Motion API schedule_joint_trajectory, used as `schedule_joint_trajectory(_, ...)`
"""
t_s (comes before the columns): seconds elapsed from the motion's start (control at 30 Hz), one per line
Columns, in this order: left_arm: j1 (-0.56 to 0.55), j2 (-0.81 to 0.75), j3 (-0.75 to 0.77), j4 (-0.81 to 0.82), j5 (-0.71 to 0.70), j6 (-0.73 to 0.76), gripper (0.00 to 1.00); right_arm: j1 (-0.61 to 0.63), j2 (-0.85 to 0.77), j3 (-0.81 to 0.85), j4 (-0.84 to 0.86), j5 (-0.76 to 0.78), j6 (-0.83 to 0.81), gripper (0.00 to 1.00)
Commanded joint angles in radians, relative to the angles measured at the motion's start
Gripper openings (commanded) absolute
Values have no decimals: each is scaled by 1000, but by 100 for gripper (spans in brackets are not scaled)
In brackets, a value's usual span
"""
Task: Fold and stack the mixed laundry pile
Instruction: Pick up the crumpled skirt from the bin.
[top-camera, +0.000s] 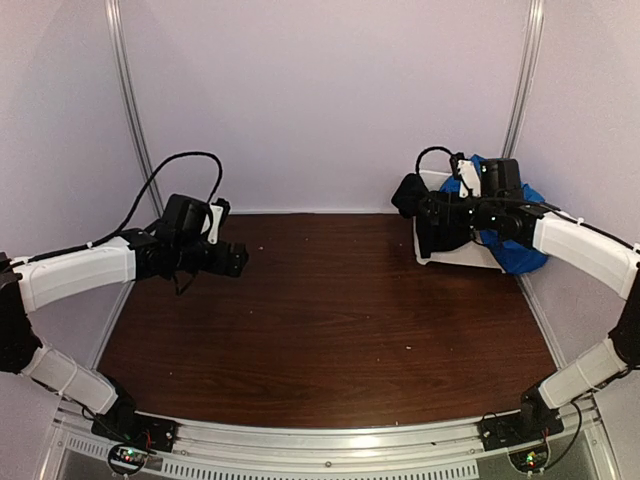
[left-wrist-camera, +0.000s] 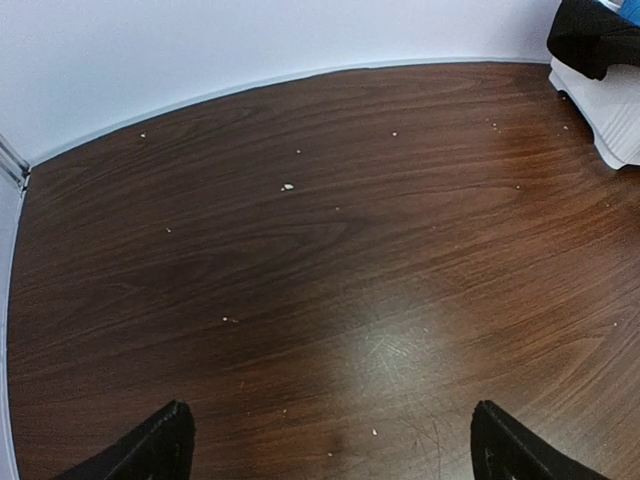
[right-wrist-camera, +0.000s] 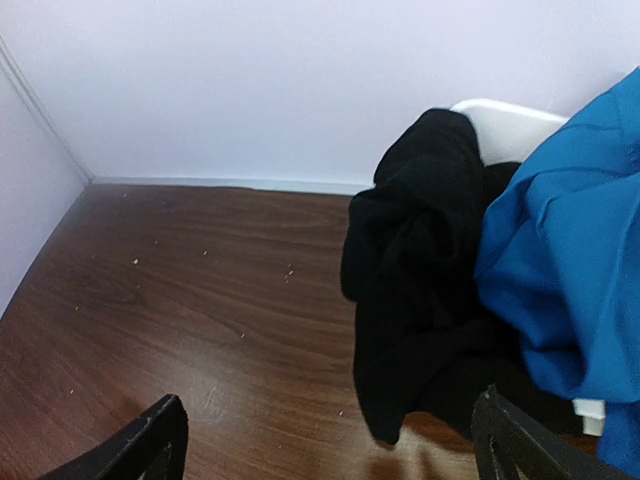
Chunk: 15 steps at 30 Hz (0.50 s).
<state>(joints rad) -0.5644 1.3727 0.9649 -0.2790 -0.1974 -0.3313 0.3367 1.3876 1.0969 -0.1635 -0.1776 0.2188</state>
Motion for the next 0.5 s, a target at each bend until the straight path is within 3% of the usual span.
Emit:
schedule_joint_trajectory(0.0, -8, -30, 18, 98, 55, 12, 98, -46, -7, 183, -99, 167, -73, 100)
schedule_joint_trajectory(0.23, -10, -58, 13, 133, 62, 12, 98, -170, 119, 490, -282, 375, -155, 100)
schedule_joint_trajectory(0.47, -11, -79, 11, 132, 71, 5, 98, -279, 352, 675, -414, 570, -195, 100)
